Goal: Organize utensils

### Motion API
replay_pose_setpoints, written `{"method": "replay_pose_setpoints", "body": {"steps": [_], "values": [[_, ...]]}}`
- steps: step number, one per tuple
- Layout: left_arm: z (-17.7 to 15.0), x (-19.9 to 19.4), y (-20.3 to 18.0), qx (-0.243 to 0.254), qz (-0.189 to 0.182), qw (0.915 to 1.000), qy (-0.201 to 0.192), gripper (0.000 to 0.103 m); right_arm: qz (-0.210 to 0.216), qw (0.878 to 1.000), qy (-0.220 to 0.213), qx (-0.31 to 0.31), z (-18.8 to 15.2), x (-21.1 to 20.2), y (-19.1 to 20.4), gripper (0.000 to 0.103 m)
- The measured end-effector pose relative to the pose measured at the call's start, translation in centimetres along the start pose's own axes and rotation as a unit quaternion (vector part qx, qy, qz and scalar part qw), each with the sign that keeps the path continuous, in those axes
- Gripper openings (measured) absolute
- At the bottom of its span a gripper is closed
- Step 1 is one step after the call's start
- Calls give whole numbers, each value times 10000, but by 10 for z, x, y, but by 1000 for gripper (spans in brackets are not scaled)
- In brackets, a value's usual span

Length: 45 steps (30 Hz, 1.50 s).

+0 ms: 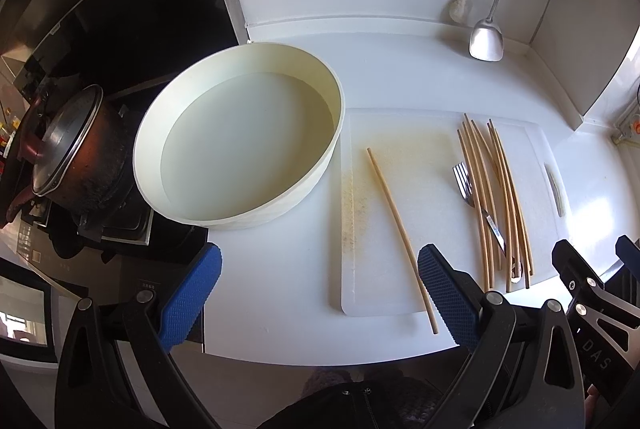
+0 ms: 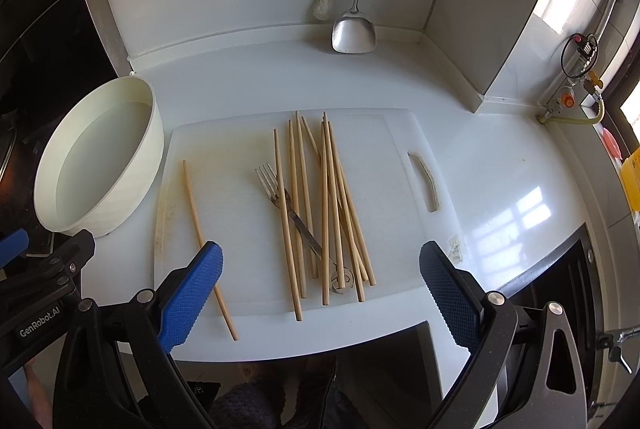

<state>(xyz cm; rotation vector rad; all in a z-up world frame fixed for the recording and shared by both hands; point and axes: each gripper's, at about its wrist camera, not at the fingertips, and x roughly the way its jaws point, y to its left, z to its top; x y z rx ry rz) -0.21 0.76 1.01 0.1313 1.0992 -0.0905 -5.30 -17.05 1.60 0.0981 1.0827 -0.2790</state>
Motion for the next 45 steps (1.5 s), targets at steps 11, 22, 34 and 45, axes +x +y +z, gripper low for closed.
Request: {"method": "replay_pose_setpoints", "body": {"steps": [11, 22, 34, 45], "values": [[0, -1, -1, -2, 2, 10000, -1, 97, -3, 10000, -11, 0, 3, -3, 5, 94], [0, -1, 0, 2, -13, 10000, 10, 97, -2, 10000, -9, 3, 2, -3, 7, 94], [-11, 24, -2, 335, -322, 9989, 36, 97, 532, 9973, -14, 504, -24, 22, -15, 94], [-34, 61, -15, 143, -765, 9968, -202, 97, 407, 9953, -525, 705, -60, 57, -60, 94]]}}
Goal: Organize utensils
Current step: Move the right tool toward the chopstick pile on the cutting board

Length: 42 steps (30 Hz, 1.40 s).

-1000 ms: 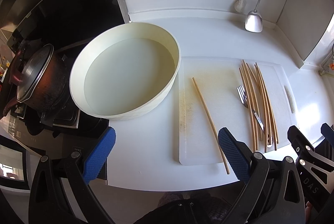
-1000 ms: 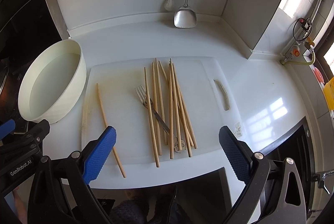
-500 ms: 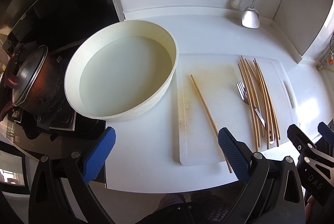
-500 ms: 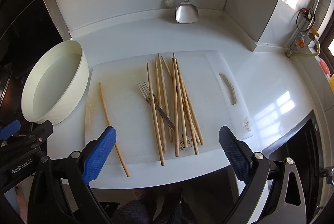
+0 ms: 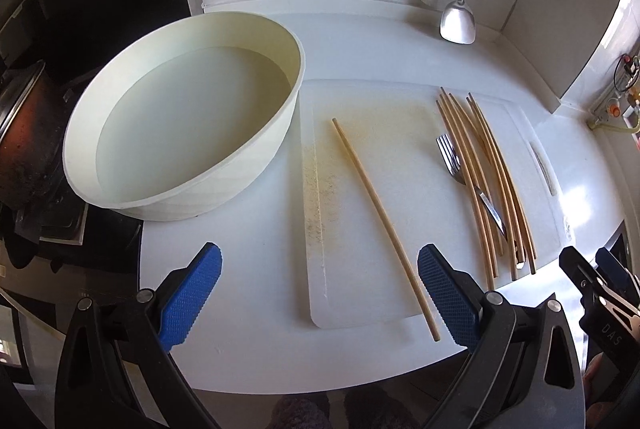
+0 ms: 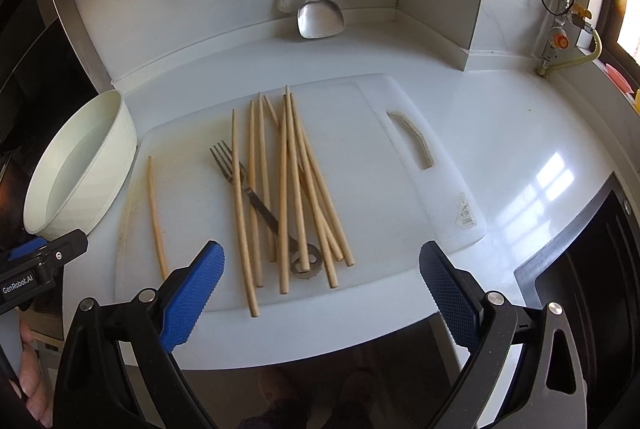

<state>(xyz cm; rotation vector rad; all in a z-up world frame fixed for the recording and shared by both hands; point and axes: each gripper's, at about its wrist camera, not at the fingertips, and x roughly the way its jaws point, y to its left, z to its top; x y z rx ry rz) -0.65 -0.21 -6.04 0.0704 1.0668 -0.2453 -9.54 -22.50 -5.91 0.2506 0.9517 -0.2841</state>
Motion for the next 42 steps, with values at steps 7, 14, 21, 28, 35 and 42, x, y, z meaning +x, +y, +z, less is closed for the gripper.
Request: {"method": "replay_pose_setpoints", "body": {"steps": [7, 14, 21, 28, 35, 42], "values": [[-10, 14, -18, -318, -194, 9990, -261, 97, 108, 9992, -275, -251, 6, 21, -26, 94], [-23, 30, -32, -566, 342, 9966, -494, 97, 630, 9962, -536, -260, 5, 38, -50, 94], [-29, 43, -33, -783, 503, 9932, -705, 97, 684, 9955, -587, -290, 10, 59, -58, 94], [-31, 58, -30, -880, 529, 9924, -684, 97, 508, 9963, -558, -402, 19, 81, -51, 94], [-31, 64, -28, -937, 550, 9918, -670, 97, 218, 9968, -435, -629, 25, 95, -50, 94], [-30, 73, -28, -963, 601, 9919, -565, 97, 257, 9964, -365, -723, 26, 100, -47, 94]]}}
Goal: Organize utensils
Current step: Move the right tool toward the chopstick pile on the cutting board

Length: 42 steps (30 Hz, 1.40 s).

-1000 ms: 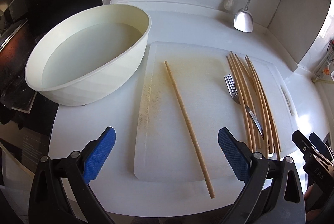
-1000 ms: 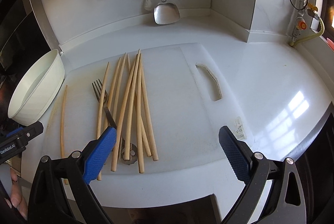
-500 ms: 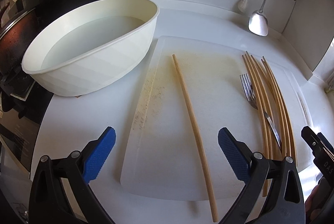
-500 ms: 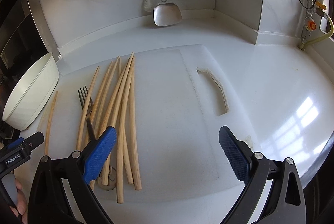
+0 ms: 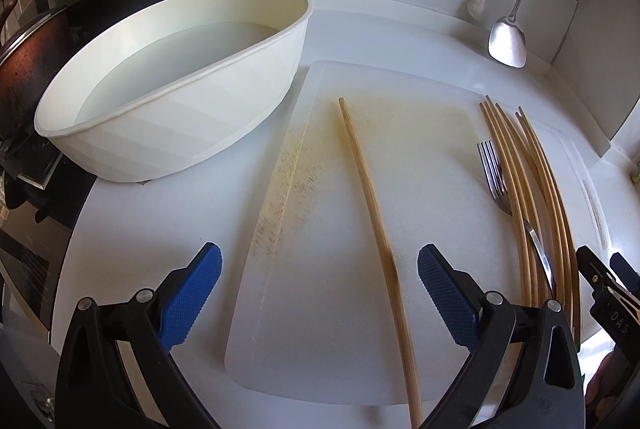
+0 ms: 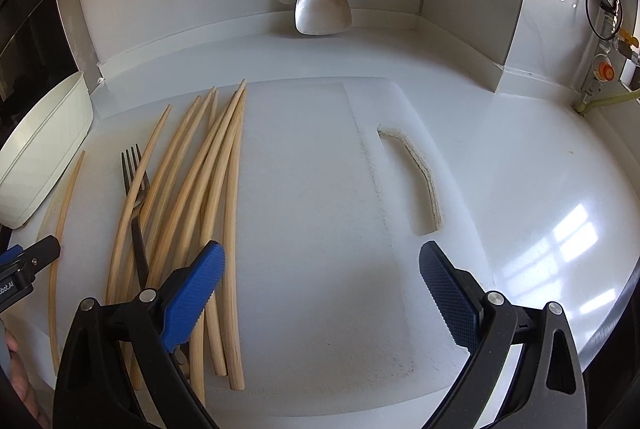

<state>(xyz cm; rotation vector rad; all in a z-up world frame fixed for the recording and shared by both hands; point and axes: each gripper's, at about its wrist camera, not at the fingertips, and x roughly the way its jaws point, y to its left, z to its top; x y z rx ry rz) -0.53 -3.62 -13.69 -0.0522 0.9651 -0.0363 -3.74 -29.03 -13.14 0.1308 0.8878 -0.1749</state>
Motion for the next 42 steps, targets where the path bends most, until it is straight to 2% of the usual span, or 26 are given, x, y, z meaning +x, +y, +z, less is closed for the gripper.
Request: {"method": "replay_pose_setpoints", "body": {"steps": [14, 27, 34, 38, 42], "values": [[1, 11, -2, -28, -17, 10000, 50, 97, -36, 9999, 74, -125, 2, 6, 8, 94], [3, 17, -1, -223, -202, 9995, 91, 98, 108, 9998, -85, -139, 8, 12, 6, 92], [3, 15, -5, -147, -138, 9998, 64, 98, 14, 9998, -193, -25, 9, 9, -5, 78], [4, 15, -7, -119, -105, 9999, 28, 98, 95, 9995, -222, -185, 13, 10, -2, 66], [3, 14, -6, -150, -86, 9998, -13, 97, 247, 9989, -219, -345, 16, 12, 2, 60]]}}
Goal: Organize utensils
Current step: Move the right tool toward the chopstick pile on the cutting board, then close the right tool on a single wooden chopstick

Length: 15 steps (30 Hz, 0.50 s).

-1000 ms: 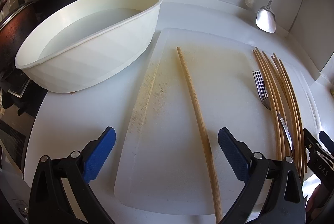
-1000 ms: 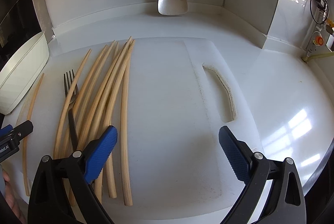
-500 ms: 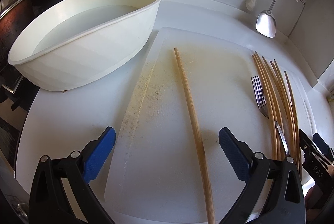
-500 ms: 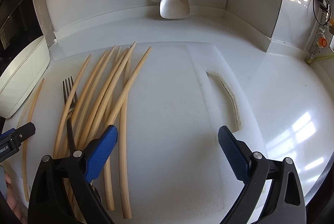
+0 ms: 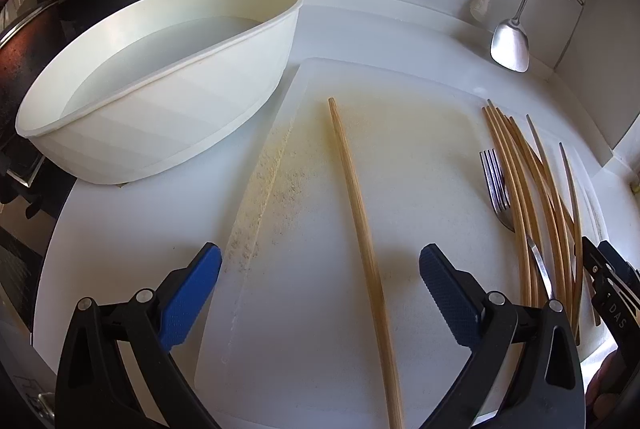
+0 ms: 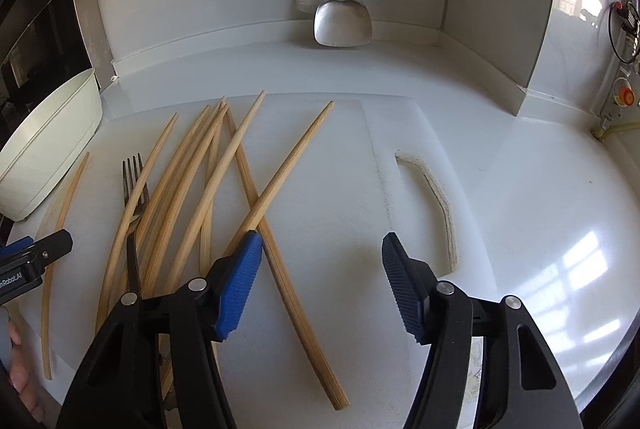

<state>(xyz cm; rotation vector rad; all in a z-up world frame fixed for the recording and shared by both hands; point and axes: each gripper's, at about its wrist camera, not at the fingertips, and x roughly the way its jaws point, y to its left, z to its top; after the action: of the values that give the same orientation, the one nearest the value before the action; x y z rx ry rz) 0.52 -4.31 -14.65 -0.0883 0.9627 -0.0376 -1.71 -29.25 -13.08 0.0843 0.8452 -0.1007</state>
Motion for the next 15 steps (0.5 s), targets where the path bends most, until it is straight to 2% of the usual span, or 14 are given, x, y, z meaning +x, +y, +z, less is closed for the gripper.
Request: {"method": "replay_pose_setpoints", "body": {"steps": [6, 10, 15], "values": [[1, -2, -4, 108, 145, 9998, -62, 95, 84, 9999, -15, -134, 1, 1, 3, 54], [1, -6, -13, 331, 273, 9989, -180, 90, 89, 9999, -40, -139, 1, 2, 3, 54], [0, -6, -13, 317, 153, 9992, -195, 88, 92, 9999, -33, -143, 2, 3, 4, 54]]}}
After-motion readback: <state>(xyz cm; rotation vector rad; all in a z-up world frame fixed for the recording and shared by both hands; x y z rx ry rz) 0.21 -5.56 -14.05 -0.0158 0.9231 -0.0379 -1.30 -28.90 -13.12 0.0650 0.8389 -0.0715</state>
